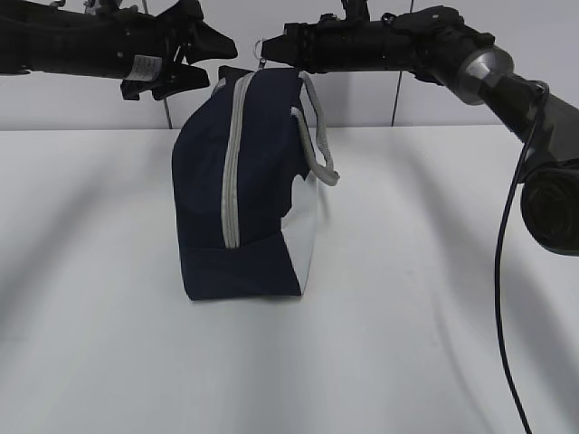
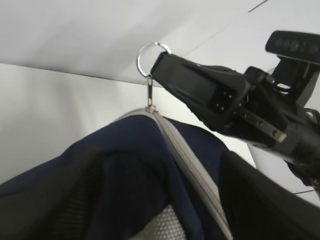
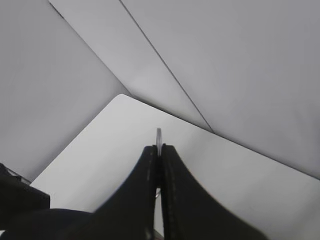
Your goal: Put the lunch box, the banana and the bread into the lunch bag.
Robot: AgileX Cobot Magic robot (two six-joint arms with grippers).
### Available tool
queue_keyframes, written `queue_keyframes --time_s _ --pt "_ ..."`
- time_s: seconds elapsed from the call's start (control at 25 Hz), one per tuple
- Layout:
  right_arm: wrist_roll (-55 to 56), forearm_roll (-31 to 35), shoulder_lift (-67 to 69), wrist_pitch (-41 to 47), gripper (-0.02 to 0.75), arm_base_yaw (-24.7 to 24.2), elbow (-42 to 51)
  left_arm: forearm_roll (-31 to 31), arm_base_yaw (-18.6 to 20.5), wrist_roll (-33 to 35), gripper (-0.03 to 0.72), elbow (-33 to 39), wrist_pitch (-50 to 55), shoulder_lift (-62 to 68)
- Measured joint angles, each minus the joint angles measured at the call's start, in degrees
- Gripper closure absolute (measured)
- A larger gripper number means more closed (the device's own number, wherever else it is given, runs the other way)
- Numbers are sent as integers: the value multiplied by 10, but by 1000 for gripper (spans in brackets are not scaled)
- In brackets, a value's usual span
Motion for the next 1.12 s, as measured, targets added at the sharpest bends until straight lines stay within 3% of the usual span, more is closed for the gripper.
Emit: queue_keyframes --time_s 0.24,0.52,1.0,1.12 --pt "0 0 0 0 754 0 0 9 -20 -4 210 0 -29 0" --pt "0 0 0 0 754 0 0 9 -21 -6 308 0 -42 8" --pt "0 0 0 0 754 0 0 2 -28 -8 321 -8 -44 20" --pt "0 0 0 0 754 0 0 2 -32 -8 381 -15 -44 27"
